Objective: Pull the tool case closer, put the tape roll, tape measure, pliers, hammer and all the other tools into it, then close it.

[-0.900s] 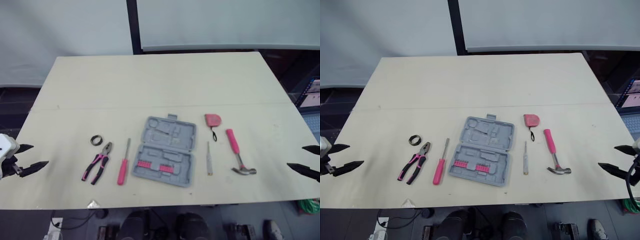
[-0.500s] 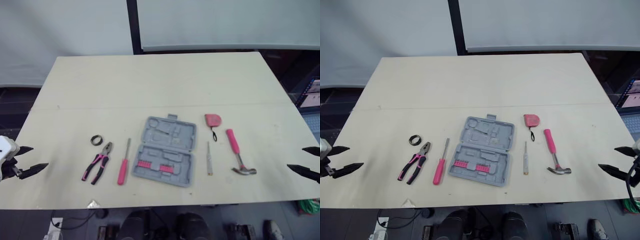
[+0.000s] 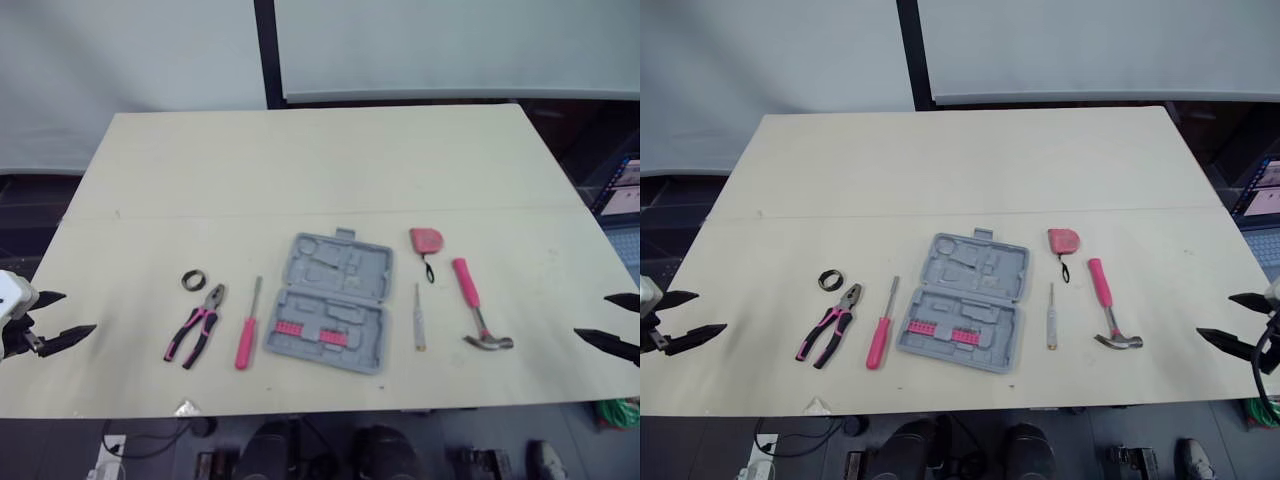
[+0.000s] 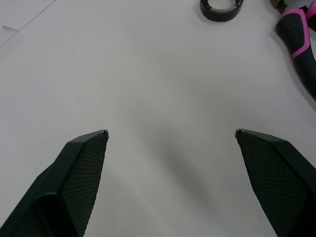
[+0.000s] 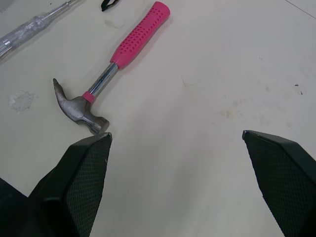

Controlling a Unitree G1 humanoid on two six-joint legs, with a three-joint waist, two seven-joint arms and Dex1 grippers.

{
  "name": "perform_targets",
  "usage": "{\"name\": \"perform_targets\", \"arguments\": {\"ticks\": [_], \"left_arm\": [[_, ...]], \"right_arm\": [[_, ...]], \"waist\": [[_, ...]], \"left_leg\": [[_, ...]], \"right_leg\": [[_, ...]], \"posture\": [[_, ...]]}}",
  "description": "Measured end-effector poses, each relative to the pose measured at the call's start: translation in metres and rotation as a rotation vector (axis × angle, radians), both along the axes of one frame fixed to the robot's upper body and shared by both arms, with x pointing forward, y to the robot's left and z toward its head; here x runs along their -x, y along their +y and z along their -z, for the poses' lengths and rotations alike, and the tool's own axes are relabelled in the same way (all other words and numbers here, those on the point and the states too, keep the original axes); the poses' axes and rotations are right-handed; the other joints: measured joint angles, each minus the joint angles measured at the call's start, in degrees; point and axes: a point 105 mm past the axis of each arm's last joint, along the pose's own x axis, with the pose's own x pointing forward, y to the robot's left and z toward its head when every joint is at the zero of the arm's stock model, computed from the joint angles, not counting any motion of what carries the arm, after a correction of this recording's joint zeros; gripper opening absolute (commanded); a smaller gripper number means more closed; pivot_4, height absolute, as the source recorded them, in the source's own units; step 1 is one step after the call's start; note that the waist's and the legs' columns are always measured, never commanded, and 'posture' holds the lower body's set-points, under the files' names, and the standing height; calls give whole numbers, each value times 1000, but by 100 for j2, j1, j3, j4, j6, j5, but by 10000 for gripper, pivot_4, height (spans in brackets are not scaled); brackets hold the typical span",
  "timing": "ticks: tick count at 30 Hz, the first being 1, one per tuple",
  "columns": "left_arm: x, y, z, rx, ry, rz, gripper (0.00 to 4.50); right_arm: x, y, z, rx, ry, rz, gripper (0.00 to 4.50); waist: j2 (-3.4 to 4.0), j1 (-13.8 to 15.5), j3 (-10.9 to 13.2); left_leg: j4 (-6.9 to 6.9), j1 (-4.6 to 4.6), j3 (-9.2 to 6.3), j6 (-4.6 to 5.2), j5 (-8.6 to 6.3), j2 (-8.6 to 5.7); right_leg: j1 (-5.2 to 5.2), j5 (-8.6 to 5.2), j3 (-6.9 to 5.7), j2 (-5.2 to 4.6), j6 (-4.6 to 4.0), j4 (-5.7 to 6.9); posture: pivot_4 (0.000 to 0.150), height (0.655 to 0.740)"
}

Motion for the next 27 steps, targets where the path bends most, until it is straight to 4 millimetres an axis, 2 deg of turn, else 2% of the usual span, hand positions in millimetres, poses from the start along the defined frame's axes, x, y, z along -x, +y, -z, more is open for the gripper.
{"name": "perform_targets", "arguments": {"ticks": [20,23,27], "left_arm": [[-1,1,0,9,-3,-6,44509],[-5,-7,-6,4,-10,39,44509],[-15,-29,-17,0,-10,142,44509]], "right_arm": [[-1,0,-1,0,-3,-1,45000],[-2,6,-2,5,-7,-22,45000],[-5,22,-6,2,-17,-70,45000]], "waist": [[0,0,0],[0,6,0],[0,15,0]], "left_leg": [[11,0,1,2,-1,0],[15,-1,0,2,-1,0],[24,-3,0,3,-3,0]], "right_leg": [[0,0,1,-1,0,8],[0,0,2,-1,0,11],[2,0,3,-1,0,15]], "posture": [[1500,7278],[1500,7278],[1500,7278]]}}
